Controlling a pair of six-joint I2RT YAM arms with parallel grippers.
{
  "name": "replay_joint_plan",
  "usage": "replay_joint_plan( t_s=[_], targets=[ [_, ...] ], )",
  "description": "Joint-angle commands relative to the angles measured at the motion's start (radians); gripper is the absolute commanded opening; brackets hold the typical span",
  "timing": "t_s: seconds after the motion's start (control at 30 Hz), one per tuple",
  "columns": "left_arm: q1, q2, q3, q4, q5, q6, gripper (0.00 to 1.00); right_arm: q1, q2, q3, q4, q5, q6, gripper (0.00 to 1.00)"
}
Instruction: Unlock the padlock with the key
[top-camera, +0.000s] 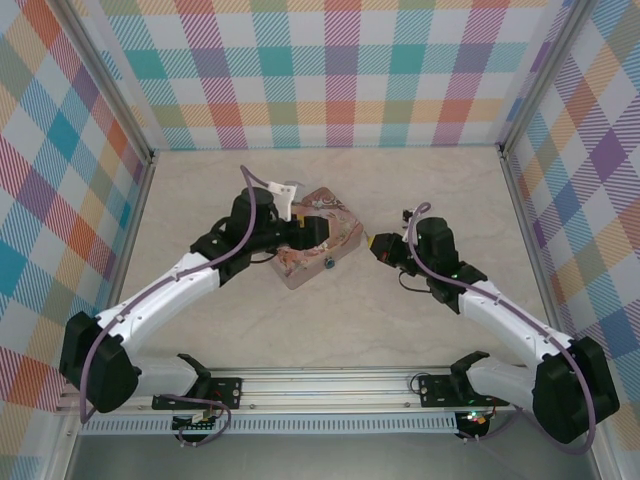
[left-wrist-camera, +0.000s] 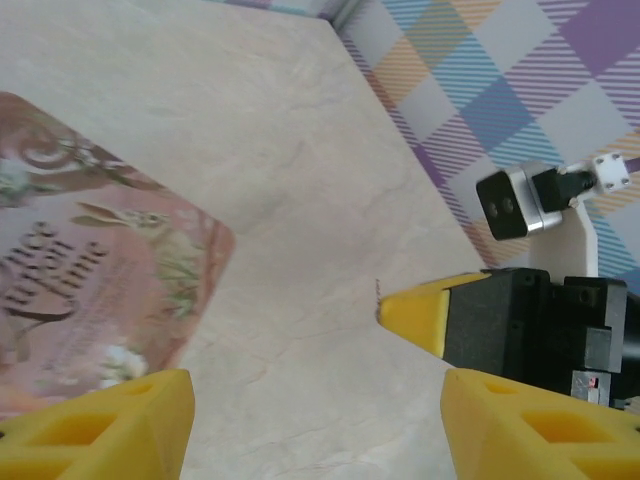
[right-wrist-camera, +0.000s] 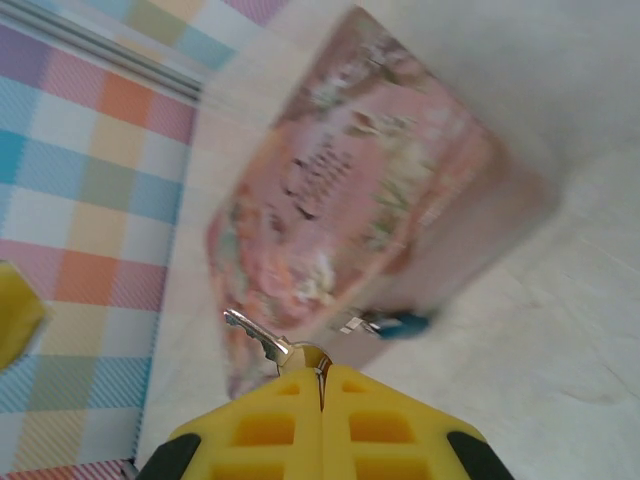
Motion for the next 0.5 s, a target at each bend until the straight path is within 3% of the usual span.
replay_joint_plan(
  t_s=[0.0, 0.47],
  targets=[
    [-0.041, 0.035, 0.057, 0.069, 0.055, -0.061, 0.65, 0.027, -0.02, 0.033, 0.14, -0.017, -0.008, 0.0],
    [-0.095, 0.129, 0.085, 0.16, 0.023, -0.116, 0.52, 0.1, -0.015, 0.047, 0.179, -0.004, -0.023, 0.0]
  ],
)
